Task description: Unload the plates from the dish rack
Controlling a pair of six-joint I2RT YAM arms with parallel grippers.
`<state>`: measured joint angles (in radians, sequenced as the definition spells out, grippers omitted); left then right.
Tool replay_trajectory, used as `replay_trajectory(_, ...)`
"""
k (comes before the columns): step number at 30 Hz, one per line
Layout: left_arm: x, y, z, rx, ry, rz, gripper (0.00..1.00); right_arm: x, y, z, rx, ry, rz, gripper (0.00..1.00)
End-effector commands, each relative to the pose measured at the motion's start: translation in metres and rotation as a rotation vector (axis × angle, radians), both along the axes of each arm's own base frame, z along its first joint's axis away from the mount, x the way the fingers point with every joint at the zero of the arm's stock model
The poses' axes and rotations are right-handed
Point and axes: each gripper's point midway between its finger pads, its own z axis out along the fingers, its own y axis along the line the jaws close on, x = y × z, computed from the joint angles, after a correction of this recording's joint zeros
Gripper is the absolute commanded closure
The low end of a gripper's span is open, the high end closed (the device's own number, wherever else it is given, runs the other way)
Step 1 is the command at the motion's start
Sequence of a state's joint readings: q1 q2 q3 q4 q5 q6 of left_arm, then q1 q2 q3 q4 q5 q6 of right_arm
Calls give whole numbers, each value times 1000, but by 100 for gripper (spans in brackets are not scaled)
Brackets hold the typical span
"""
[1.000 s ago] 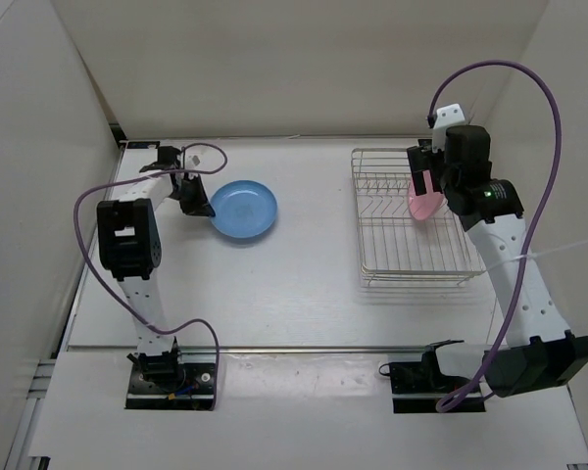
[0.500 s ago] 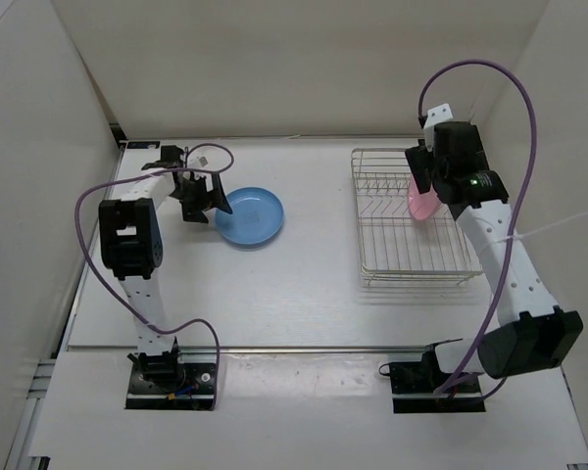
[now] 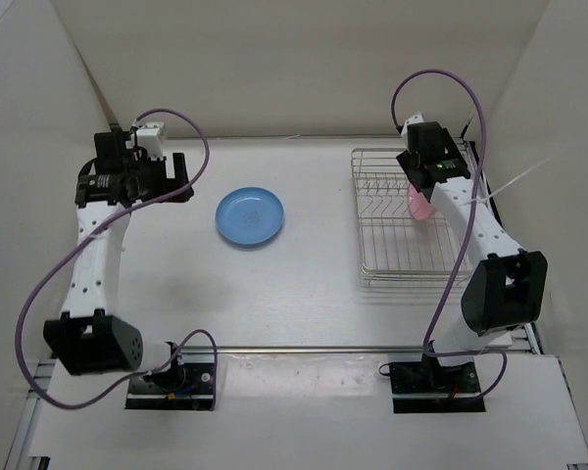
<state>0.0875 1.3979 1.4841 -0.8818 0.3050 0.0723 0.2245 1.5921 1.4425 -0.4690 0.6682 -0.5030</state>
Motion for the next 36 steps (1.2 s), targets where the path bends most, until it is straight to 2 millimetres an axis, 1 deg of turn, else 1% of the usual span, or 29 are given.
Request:
replay_trajectory(1, -27, 20, -10, 130, 50, 35, 0, 22, -3, 15, -38, -77, -14, 22)
replay_trajectory(2, -34, 21, -8, 146, 43, 33, 0, 25, -3, 12, -38, -77, -14, 22)
replay_trajectory(3, -36, 27, -3, 163, 29, 45, 0, 28, -2, 3, -43, -57, -14, 26)
replay_trajectory(4, -39, 27, -5, 163, 32, 44, 0, 30, -7, 4, -49, -59, -31, 27)
replay_trajectory(5, -42, 27, 1, 172, 11, 39, 0, 31, -7, -1, -51, -48, -31, 29)
replay_trajectory(6, -43, 30, -4, 171, 23, 47, 0, 35, -6, 1, -49, -59, -31, 33)
replay_trajectory(7, -46, 29, 1, 172, 8, 48, 0, 36, -10, -3, -51, -50, -40, 38)
replay_trajectory(8, -48, 34, 0, 180, 8, 55, 0, 38, -10, -8, -54, -38, -40, 38)
replay_trajectory(9, -50, 31, -1, 168, 15, 42, 0, 39, -14, -13, -57, -27, -49, 38)
replay_trajectory(10, -52, 30, 3, 158, -1, 31, 0, 38, -15, -12, -63, -28, -57, 38)
replay_trajectory(11, -53, 28, -2, 150, 11, 23, 0, 38, -15, -15, -63, -28, -57, 40)
replay_trajectory(12, -55, 31, 1, 158, -2, 27, 0, 38, -20, -15, -63, -28, -67, 44)
replay_trajectory(13, -54, 30, -1, 152, -3, 20, 0, 37, -21, -14, -69, -29, -75, 49)
replay_trajectory(15, -56, 30, 2, 153, -13, 21, 0, 35, -21, -17, -71, -20, -75, 49)
replay_trajectory(16, -56, 31, 2, 146, -13, 24, 0, 35, -21, -17, -71, -20, -75, 52)
replay_trajectory(17, -56, 31, 2, 146, -13, 24, 0, 35, -21, -17, -71, -20, -75, 58)
replay_trajectory(19, -56, 26, 3, 128, -17, 4, 0, 36, -23, -15, -77, -30, -85, 67)
replay_trajectory(21, -57, 22, 0, 109, -12, -14, 0, 36, -24, -18, -86, -22, -94, 80)
replay_trajectory(22, -57, 22, 0, 109, -12, -14, 0, 34, -26, -21, -94, -15, -101, 83)
replay_trajectory(25, -58, 18, -3, 94, -5, -29, 0, 33, -27, -20, -93, -20, -114, 83)
replay_trajectory(26, -58, 18, -3, 94, -5, -29, 0, 33, -29, -15, -99, -32, -126, 83)
replay_trajectory(27, -58, 17, -3, 88, -7, -35, 0, 34, -24, -15, -99, -32, -117, 83)
replay_trajectory(29, -59, 17, -6, 86, 2, -36, 0, 33, -28, -9, -113, -46, -139, 85)
replay_trajectory(30, -59, 17, -6, 86, 2, -36, 0, 32, -29, -8, -118, -47, -146, 87)
replay_trajectory(31, -59, 17, -6, 86, 2, -36, 0, 34, -26, -2, -120, -61, -146, 90)
replay_trajectory(32, -60, 16, -10, 84, 13, -36, 0, 35, -25, -3, -122, -54, -145, 93)
replay_trajectory(34, -60, 15, -10, 78, 12, -43, 0, 35, -28, -1, -140, -52, -167, 100)
replay_trajectory(35, -61, 15, -14, 76, 22, -43, 0, 34, -31, 4, -149, -64, -184, 100)
replay_trajectory(36, -61, 15, -14, 76, 22, -43, 0, 35, -27, 1, -160, -56, -184, 100)
